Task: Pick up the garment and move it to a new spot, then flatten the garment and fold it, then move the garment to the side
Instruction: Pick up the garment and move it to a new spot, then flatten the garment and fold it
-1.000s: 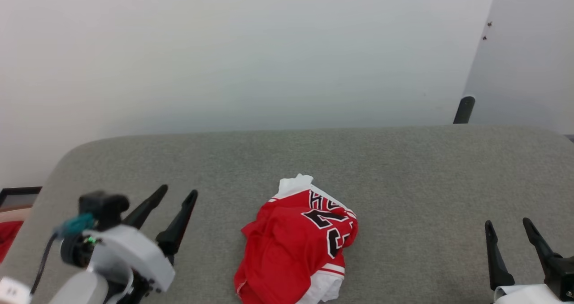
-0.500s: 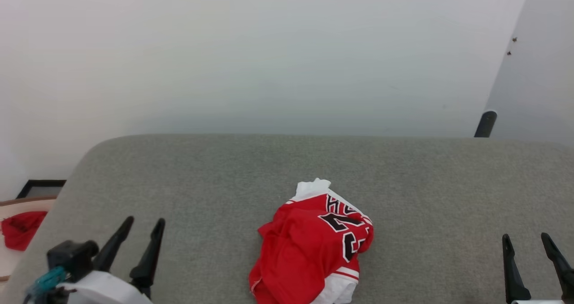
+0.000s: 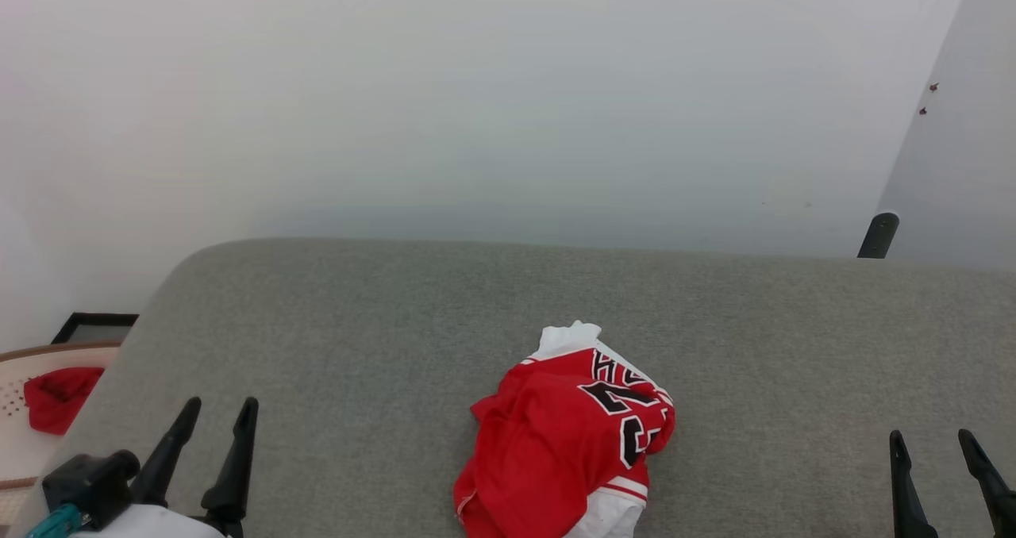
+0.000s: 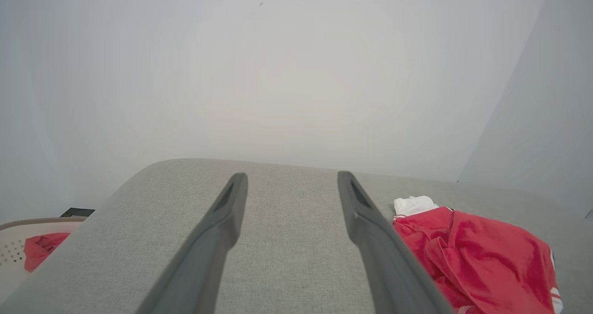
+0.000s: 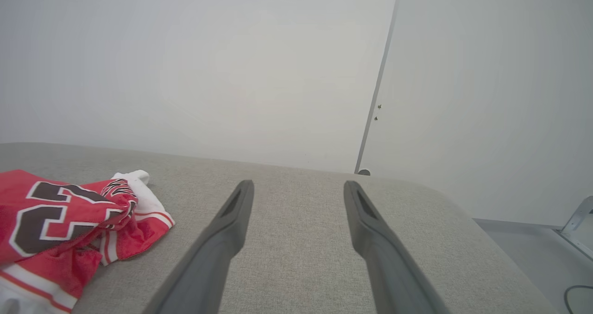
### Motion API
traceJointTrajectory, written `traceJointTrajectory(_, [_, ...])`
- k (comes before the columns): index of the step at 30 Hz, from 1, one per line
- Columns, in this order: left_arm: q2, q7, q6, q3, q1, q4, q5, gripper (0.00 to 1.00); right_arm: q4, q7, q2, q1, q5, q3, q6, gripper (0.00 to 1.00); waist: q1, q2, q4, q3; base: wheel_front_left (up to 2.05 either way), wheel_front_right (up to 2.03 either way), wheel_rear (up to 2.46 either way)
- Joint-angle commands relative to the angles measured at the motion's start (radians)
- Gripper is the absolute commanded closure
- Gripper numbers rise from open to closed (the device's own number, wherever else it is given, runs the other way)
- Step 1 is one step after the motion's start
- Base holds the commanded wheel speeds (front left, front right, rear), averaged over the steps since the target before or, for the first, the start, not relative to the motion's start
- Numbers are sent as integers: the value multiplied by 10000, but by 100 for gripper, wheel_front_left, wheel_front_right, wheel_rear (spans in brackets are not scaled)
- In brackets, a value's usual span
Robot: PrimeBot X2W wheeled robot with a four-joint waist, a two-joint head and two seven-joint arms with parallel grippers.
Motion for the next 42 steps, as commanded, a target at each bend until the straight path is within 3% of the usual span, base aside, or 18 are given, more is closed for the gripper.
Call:
traceJointTrajectory(1, [-62, 3, -48, 78, 130, -33, 83, 0, -42, 21, 9, 79, -67, 33, -10, 0, 0, 0, 43, 8, 0, 0, 0])
traceJointTrajectory(9, [-296, 3, -128, 264, 79, -70, 263, 0, -133, 263, -103, 22, 97, 252, -10, 0, 0, 0, 358, 154, 0, 0, 0])
traceJointTrajectory(14, [-636, 2, 232, 480, -127, 24, 252, 0, -206, 647, -379, -364, 484, 769, -10, 0, 0, 0, 811, 336, 0, 0, 0])
traceJointTrajectory(22, [-1430, 2, 404, 646, -358, -59, 498, 0, -5, 1910, -1190, -1296, 1387, 1574, -10, 0, 0, 0, 1876, 789, 0, 0, 0])
traceJointTrajectory(35, [-2188, 1, 191, 212, -979, -110, 1116, 0, 1021, 4315, -2698, -3095, 3192, 2407, -10, 0, 0, 0, 3318, 1998, 0, 0, 0])
traceJointTrajectory(42, [-2864, 1, 4, 167, -1539, 88, 1444, 0, 1754, 5430, -3399, -3958, 3902, 2883, -10, 0, 0, 0, 3899, 2900, 0, 0, 0])
